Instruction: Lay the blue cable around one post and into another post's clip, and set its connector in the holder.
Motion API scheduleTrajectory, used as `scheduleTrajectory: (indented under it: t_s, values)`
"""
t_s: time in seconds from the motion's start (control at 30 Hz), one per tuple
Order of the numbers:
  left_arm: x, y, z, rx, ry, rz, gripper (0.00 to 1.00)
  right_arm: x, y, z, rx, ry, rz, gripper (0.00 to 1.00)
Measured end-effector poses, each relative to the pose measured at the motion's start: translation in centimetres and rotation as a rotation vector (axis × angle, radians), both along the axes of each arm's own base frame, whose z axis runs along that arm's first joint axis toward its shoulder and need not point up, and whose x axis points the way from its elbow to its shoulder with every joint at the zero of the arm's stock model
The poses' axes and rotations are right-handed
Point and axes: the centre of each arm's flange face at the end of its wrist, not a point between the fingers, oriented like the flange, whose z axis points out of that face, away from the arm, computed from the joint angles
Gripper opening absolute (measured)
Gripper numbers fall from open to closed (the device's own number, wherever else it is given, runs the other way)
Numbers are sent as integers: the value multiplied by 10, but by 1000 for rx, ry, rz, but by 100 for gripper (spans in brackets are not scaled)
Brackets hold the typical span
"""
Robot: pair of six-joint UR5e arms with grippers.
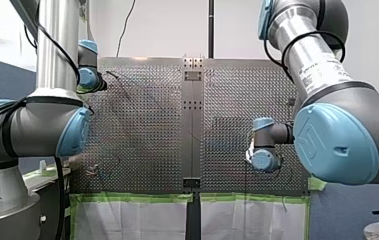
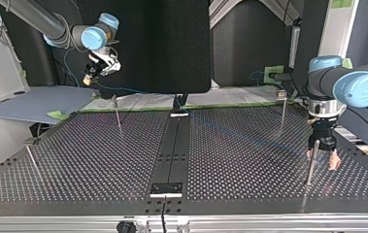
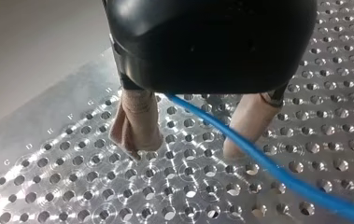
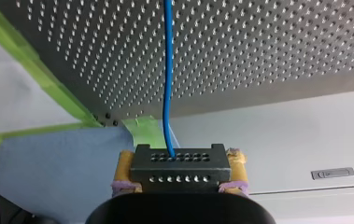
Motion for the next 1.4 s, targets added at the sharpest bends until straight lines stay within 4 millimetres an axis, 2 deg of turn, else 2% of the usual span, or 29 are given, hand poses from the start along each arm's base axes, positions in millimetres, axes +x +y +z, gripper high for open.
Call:
scheduleTrajectory:
  t_s: [0.43,0.57,0.77,1.03,1.27,1.4]
  values:
    - [0,0,0,-1,0,1,100,-55,5,-22,18,86,17,0]
    - [0,1,0,-4,-4,1,100,-65,-14,-17,-23,103,20,0]
    - [1,2,1,-8,-11,4,100,-83,-54,-8,-105,138,21,0]
    - [2,6,2,-17,-21,10,100,-114,-89,-27,-100,196,27,0]
    - [2,7,2,-17,-23,11,100,-139,-98,-53,-73,228,35,0]
    - [2,7,2,-16,-23,11,100,-142,-93,-73,-39,255,68,0]
